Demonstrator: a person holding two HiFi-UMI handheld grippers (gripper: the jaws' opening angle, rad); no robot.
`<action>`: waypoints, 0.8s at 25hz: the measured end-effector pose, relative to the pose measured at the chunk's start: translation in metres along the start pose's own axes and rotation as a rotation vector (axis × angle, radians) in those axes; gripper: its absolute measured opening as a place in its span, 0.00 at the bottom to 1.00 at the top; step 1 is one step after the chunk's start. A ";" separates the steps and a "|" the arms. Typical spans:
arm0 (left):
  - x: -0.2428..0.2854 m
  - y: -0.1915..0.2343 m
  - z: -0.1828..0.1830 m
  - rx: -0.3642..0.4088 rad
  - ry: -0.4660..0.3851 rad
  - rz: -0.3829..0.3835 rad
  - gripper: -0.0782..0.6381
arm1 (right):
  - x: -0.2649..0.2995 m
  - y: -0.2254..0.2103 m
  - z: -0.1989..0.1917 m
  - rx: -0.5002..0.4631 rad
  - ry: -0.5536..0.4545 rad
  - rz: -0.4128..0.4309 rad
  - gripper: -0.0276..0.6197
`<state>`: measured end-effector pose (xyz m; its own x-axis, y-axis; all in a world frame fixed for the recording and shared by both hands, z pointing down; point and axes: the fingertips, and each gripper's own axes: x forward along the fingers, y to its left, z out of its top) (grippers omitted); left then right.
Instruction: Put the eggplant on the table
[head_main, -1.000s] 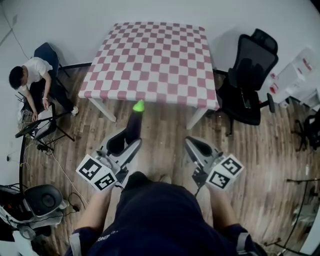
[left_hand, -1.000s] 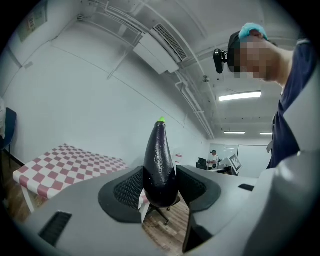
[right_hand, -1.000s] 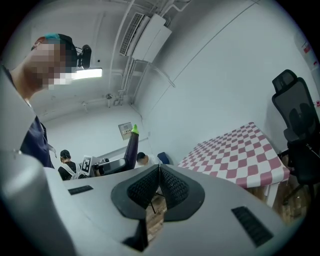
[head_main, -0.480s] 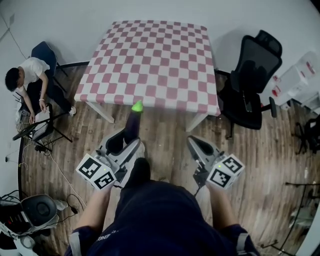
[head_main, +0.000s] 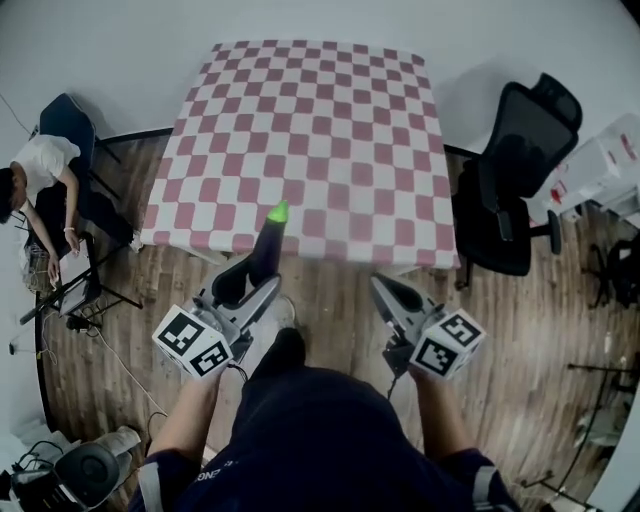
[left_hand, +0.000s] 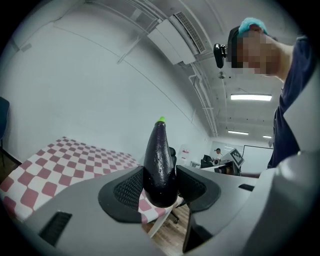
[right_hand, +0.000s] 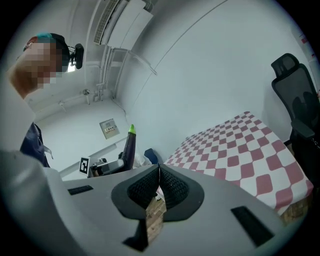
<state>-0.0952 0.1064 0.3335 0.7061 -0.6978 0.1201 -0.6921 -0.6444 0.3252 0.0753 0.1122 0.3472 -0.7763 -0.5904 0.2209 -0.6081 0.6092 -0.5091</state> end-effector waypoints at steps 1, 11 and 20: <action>0.005 0.016 0.003 -0.005 0.008 -0.004 0.43 | 0.015 -0.004 0.005 0.004 0.005 -0.007 0.07; 0.054 0.151 0.029 -0.021 0.076 -0.050 0.43 | 0.133 -0.048 0.047 0.034 0.033 -0.103 0.07; 0.092 0.201 0.035 -0.009 0.119 -0.077 0.43 | 0.171 -0.076 0.060 0.062 0.057 -0.156 0.07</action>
<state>-0.1748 -0.0982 0.3772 0.7700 -0.6041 0.2052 -0.6345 -0.6913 0.3458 -0.0019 -0.0667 0.3738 -0.6828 -0.6432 0.3465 -0.7115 0.4778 -0.5152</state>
